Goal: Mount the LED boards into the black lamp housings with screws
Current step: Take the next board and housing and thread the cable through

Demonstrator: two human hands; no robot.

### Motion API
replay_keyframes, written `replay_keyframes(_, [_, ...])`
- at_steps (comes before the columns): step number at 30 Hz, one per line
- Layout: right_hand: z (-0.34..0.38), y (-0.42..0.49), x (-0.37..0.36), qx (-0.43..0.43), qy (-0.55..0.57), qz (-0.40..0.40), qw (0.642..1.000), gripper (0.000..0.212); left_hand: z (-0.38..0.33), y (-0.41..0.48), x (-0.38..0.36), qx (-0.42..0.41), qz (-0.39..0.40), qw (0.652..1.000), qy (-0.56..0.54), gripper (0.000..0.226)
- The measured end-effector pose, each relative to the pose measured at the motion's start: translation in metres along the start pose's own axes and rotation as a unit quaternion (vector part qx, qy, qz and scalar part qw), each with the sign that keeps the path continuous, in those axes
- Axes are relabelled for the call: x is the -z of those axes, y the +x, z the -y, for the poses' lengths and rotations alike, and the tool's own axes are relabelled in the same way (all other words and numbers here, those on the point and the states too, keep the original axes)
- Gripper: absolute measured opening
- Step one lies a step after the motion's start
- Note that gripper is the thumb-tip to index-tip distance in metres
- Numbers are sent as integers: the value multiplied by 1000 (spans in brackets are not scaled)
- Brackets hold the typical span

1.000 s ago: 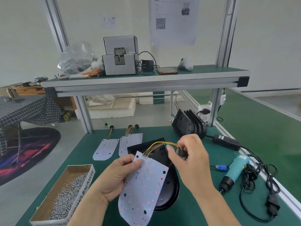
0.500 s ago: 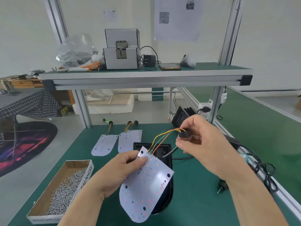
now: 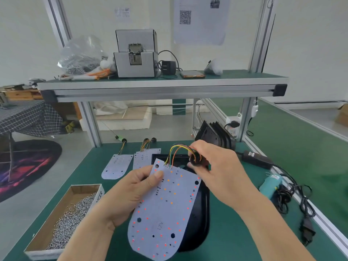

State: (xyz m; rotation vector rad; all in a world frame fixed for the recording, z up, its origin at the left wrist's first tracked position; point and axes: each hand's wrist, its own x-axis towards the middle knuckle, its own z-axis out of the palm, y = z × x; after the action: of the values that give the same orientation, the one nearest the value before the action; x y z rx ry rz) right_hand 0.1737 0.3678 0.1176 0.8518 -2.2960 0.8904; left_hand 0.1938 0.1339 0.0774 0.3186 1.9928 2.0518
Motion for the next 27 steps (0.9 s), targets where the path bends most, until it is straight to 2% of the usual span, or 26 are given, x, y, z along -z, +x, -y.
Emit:
replay_keyframes(2, [-4, -2, 2, -54, 88, 41, 994, 25, -3, -1, -1, -1, -3, 1000, -4, 58])
replay_keyframes(5, [-10, -9, 15, -85, 189, 158, 965, 46, 0, -3, -1, 1, -13, 1000, 5, 56])
replay_keyframes(7, [-14, -13, 24, -75, 143, 182, 970, 44, 2, -6, 0, 1, -19, 1000, 8, 56])
replay_keyframes(9, [-15, -15, 27, -39, 34, 140, 989, 25, 2, -8, 0, 4, -24, 1000, 4, 54])
replay_keyframes(11, [-10, -14, 25, -34, -17, 82, 996, 5, 2, -9, -1, 1, -22, 1000, 4, 52])
replay_keyframes(12, [-8, -14, 20, -36, -19, 63, 997, 12, 2, -8, -2, -2, -20, 1000, 7, 51])
replay_keyframes(14, [-7, -16, 10, -38, 55, 55, 996, 13, 3, -7, -4, -2, -17, 1000, 2, 45])
replay_keyframes(16, [-8, -18, 4, -31, 117, 75, 990, 23, 2, -9, -6, -2, -13, 1000, 1, 41])
replay_keyframes(18, [-17, -21, -1, -22, 129, 112, 985, 21, 2, -10, -5, -5, -4, 1000, 7, 40])
replay_keyframes(20, [-24, -24, -9, 14, 95, 128, 987, 9, 2, -12, -6, -7, 7, 1000, 12, 38])
replay_keyframes(21, [-26, -24, -12, 38, 67, 111, 991, 7, 1, -12, -8, -10, 14, 1000, 26, 37])
replay_keyframes(23, [-27, -23, -18, 81, -12, 45, 996, 19, 0, -13, -12, -20, 23, 998, 61, 38])
replay_keyframes(25, [-30, -22, -19, 111, -74, -5, 991, 22, 1, -13, -14, -30, 30, 996, 84, 45])
replay_keyframes(27, [-30, -24, -20, 100, -54, 1, 993, 16, 0, -14, -15, -36, 35, 995, 84, 50])
